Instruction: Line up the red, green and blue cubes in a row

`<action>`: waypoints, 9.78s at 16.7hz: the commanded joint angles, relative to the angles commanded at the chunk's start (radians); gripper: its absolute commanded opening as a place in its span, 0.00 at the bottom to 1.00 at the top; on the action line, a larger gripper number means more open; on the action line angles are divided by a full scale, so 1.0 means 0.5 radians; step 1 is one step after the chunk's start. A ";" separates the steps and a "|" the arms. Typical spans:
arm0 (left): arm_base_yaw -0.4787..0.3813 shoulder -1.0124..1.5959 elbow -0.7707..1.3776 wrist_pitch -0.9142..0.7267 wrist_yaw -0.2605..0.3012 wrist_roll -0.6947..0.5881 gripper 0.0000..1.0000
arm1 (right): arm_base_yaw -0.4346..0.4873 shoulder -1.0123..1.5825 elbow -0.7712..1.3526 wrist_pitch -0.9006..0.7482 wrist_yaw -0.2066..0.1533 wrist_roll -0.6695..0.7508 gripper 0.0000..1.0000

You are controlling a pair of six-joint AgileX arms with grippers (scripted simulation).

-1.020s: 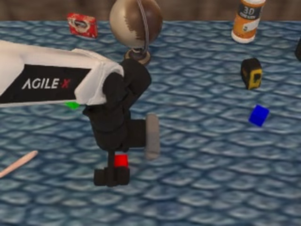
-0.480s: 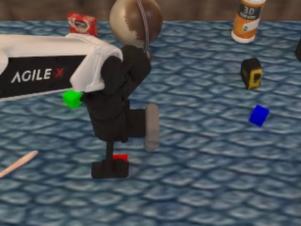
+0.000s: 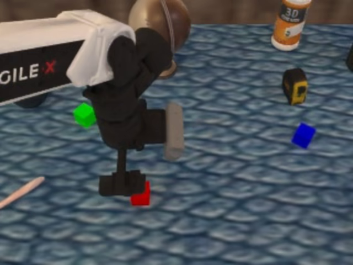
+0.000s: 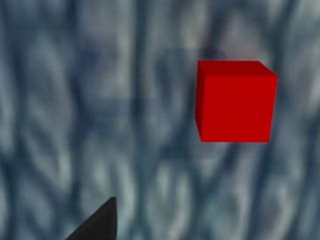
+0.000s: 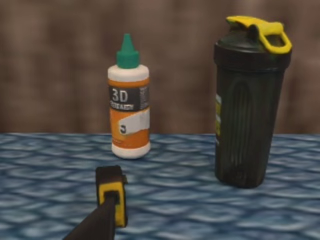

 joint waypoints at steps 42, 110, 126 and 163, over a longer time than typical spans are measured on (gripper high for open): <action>0.800 1.232 1.074 0.125 -0.033 -1.016 0.55 | 0.000 0.000 0.000 0.000 0.000 0.000 1.00; -0.433 0.586 0.277 0.328 -0.097 -3.518 0.00 | 0.000 0.000 0.000 0.000 0.000 0.000 1.00; -0.433 0.586 0.277 0.328 -0.097 -3.518 1.00 | 0.000 0.000 0.000 0.000 0.000 0.000 1.00; 0.596 -1.946 -1.388 1.064 -0.119 -2.942 1.00 | 0.248 2.540 2.023 -1.339 0.004 -0.861 1.00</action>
